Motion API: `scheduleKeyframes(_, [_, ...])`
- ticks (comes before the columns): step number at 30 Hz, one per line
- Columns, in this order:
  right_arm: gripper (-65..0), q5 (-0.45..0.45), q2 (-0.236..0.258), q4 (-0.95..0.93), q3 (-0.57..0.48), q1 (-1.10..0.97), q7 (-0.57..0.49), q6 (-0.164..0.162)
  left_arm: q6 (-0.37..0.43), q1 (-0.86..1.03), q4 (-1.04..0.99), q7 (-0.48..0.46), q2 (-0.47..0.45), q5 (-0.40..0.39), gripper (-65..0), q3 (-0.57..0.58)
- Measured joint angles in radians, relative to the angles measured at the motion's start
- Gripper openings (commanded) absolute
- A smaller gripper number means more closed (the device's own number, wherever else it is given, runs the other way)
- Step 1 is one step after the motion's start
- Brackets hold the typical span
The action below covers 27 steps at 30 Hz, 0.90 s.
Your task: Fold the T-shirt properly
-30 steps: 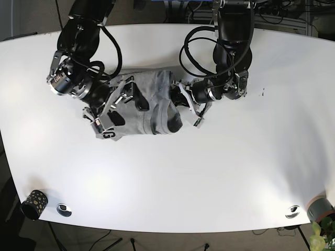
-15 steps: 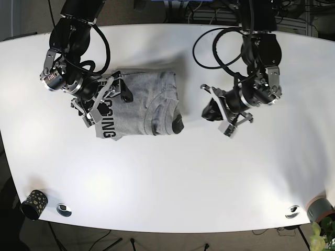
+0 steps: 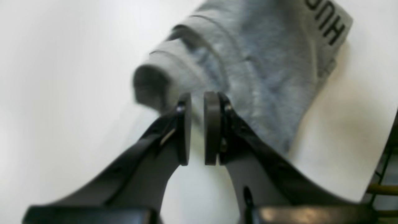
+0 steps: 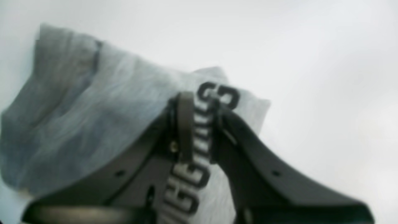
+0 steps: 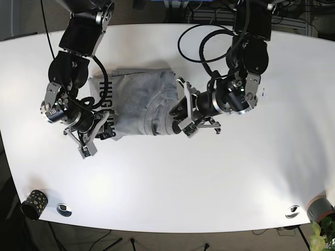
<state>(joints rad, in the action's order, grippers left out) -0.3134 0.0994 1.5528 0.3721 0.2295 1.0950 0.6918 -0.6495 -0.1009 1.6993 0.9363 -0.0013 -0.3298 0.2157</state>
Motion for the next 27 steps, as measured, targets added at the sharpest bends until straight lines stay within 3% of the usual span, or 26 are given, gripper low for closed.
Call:
scheduleKeyframes(10, [-56.6, 0.058, 0.028, -0.246, -0.006, 0.007, -0.203, 0.004, -0.003, -0.016, -0.196, -0.018, 0.101, 0.151, -58.2, 0.142])
scheduleKeyframes(15, [-56.6, 0.053, 0.034, -0.327, -0.011, 0.008, -0.285, 0.005, -0.009, -0.058, -0.383, -0.106, 0.079, 0.133, -58.2, 0.153])
scheduleKeyframes(19, [-56.8, 0.049, 0.047, -0.311, -0.01, 0.008, -0.278, 0.004, -0.014, -0.114, -0.469, -0.186, 0.038, 0.106, -58.5, 0.148])
scheduleKeyframes(27, [-56.6, 0.056, 0.077, -0.192, -0.013, 0.03, -0.191, 0.005, -0.007, -0.13, -0.363, -0.141, -0.062, 0.146, -58.6, 0.099])
